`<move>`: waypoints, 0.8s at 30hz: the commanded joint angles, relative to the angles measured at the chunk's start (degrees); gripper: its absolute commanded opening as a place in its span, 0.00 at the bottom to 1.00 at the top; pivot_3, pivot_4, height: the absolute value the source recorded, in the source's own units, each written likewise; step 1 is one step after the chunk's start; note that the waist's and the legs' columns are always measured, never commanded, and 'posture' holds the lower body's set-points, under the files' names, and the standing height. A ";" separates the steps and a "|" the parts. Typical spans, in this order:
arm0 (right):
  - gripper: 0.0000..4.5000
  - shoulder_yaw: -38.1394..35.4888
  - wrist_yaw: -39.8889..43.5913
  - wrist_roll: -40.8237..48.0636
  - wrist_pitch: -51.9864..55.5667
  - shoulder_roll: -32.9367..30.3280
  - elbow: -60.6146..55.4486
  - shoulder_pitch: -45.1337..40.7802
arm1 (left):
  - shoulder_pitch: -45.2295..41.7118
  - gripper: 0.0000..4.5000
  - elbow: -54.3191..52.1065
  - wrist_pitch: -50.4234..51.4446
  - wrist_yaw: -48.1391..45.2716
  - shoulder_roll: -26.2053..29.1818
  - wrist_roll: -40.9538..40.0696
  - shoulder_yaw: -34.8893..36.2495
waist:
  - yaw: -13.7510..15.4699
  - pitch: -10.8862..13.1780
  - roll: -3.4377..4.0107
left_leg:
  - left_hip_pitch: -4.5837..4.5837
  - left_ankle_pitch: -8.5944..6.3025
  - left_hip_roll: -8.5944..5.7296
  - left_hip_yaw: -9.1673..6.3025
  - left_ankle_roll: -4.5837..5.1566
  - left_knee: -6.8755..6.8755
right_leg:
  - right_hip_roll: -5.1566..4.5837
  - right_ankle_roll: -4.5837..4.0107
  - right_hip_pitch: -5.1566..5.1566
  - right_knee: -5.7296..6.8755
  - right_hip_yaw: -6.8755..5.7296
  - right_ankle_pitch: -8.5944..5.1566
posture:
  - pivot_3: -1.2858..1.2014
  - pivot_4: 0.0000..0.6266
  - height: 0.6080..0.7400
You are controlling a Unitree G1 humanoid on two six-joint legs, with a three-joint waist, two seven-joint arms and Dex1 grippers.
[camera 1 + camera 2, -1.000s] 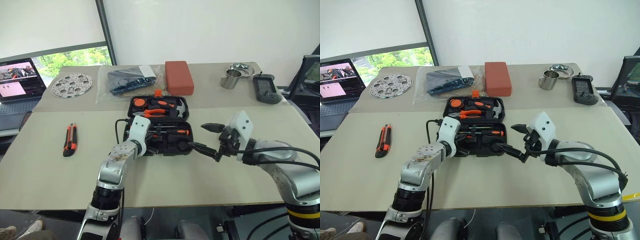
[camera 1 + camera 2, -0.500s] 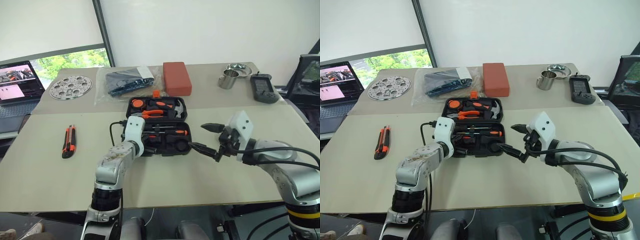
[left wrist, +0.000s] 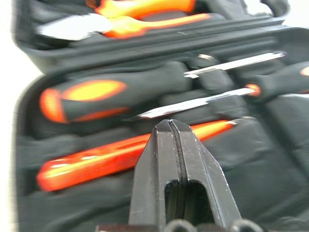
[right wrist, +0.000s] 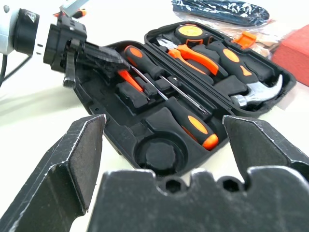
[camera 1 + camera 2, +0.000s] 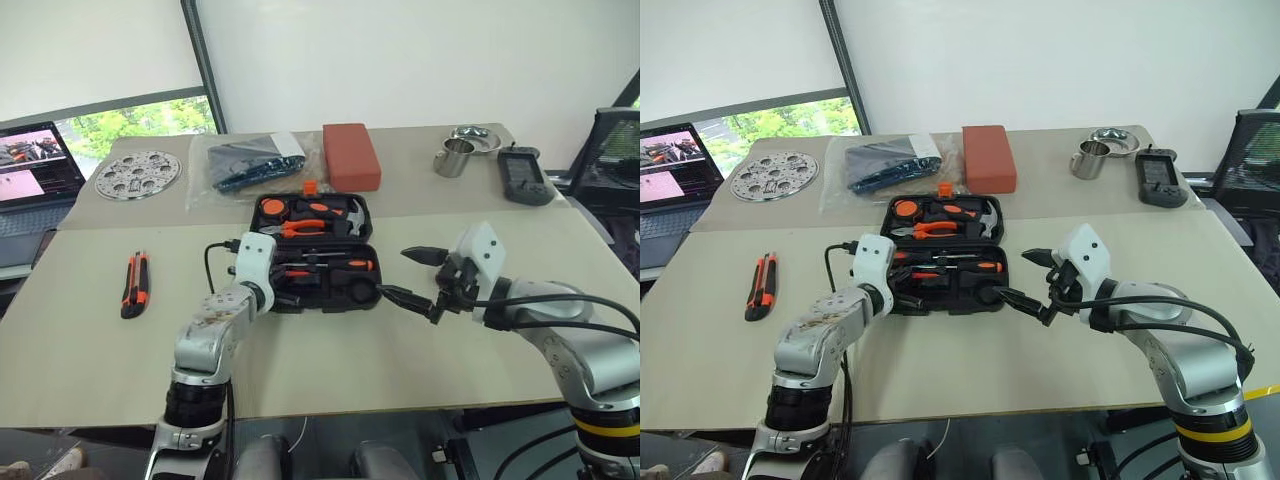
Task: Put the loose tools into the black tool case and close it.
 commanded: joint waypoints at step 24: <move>1.00 -0.39 -0.95 0.71 -0.68 0.08 -1.71 -0.40 | 0.77 0.00 2.55 2.30 2.98 -1.69 -1.32 -0.26 | 1.07 -0.04 0.06 | -0.32 -0.09 -0.11 -0.04 0.13 0.00 | -0.11 0.10 0.01 -0.58 -0.09 0.00 | 0.52 0.24 1.00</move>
